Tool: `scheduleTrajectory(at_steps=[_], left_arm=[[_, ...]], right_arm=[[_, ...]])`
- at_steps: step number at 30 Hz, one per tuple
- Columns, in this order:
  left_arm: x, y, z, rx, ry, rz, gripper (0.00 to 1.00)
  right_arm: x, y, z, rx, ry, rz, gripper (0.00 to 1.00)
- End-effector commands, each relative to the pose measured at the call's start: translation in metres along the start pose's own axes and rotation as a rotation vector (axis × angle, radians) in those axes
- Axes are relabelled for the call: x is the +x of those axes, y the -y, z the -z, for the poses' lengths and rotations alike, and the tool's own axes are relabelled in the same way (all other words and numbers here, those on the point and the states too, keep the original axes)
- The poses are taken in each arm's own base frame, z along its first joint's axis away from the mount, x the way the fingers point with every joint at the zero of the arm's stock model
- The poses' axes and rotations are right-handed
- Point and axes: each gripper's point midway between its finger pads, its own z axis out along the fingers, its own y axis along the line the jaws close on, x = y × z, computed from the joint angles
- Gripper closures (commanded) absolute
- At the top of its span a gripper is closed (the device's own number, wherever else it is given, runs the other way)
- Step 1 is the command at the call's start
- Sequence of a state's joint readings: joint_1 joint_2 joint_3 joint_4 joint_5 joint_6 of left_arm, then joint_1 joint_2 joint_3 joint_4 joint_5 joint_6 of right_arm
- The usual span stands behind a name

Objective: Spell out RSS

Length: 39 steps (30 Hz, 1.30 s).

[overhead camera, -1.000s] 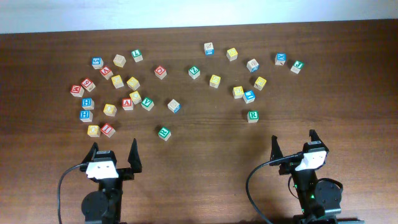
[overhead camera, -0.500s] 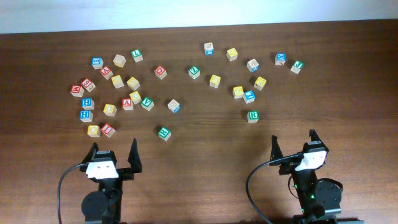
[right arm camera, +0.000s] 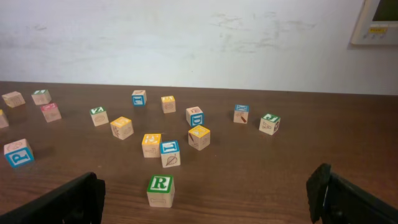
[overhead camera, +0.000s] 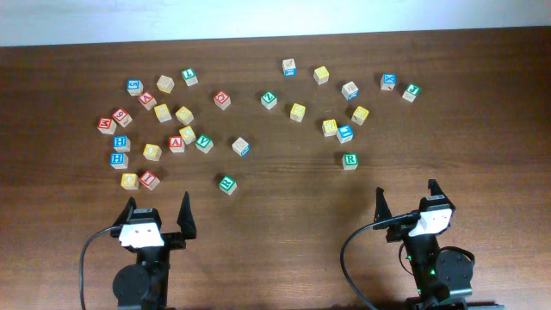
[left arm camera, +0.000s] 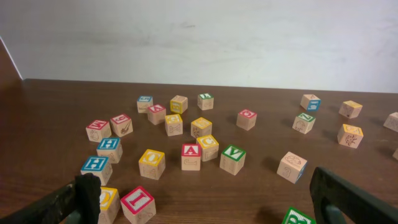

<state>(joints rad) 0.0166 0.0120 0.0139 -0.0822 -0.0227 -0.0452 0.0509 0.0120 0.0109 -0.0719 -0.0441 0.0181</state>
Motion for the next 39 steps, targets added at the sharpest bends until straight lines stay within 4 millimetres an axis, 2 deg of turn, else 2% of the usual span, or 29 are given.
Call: scheduleTrajectory(at_steps=[1, 7, 9, 12, 14, 16, 17, 21, 22, 23, 26, 29, 32, 36, 39], left_arm=[[0.003, 0.001, 0.000, 0.010, -0.009, -0.015, 0.01], [0.003, 0.002, 0.000, 0.016, -0.009, -0.015, 0.01], [0.002, 0.019, 0.001, 0.111, -0.003, -0.015, 0.01], [-0.015, 0.055, 0.009, 0.326, 0.065, -0.026, 0.01], [-0.036, 0.084, 0.024, 0.507, 0.160, -0.057, 0.01], [-0.057, 0.100, 0.039, 0.616, 0.252, -0.065, 0.01], [-0.065, 0.100, 0.042, 0.624, 0.268, -0.024, 0.01], [-0.094, 0.101, 0.052, 0.621, 0.329, -0.035, 0.01], [-0.108, 0.101, 0.057, 0.621, 0.342, -0.039, 0.01], [-0.120, 0.101, 0.060, 0.619, 0.334, -0.040, 0.01], [-0.137, 0.103, 0.056, 0.613, 0.241, -0.042, 0.01], [-0.146, 0.104, 0.044, 0.604, 0.089, -0.097, 0.01], [-0.152, 0.107, 0.039, 0.623, 0.012, -0.085, 0.01], [-0.157, 0.126, 0.050, 0.763, 0.026, -0.091, 0.01], [-0.160, 0.131, 0.056, 0.809, 0.026, -0.072, 0.01]], right_arm=[[0.003, 0.004, 0.000, 0.018, -0.005, 0.002, 0.02], [0.003, 0.004, 0.000, 0.018, -0.005, 0.003, 0.02], [0.003, 0.004, 0.000, 0.018, -0.005, 0.003, 0.02], [0.003, 0.004, 0.000, 0.018, -0.005, 0.002, 0.02], [0.003, 0.004, 0.000, 0.018, -0.005, 0.002, 0.02], [0.003, 0.004, 0.000, 0.018, -0.005, 0.003, 0.01], [0.003, 0.004, 0.000, 0.018, -0.005, 0.002, 0.02], [0.003, 0.004, 0.000, 0.018, -0.005, 0.003, 0.02], [0.003, 0.004, 0.000, 0.018, -0.005, 0.003, 0.02], [0.003, 0.004, 0.000, 0.018, -0.005, 0.002, 0.02], [0.003, 0.004, 0.000, 0.018, -0.005, 0.002, 0.02], [0.003, 0.004, 0.000, 0.018, -0.005, 0.003, 0.02], [0.003, 0.004, 0.000, 0.018, -0.005, 0.002, 0.02], [0.003, 0.004, 0.000, 0.018, -0.005, 0.003, 0.02], [0.003, 0.004, 0.000, 0.018, -0.005, 0.003, 0.02]])
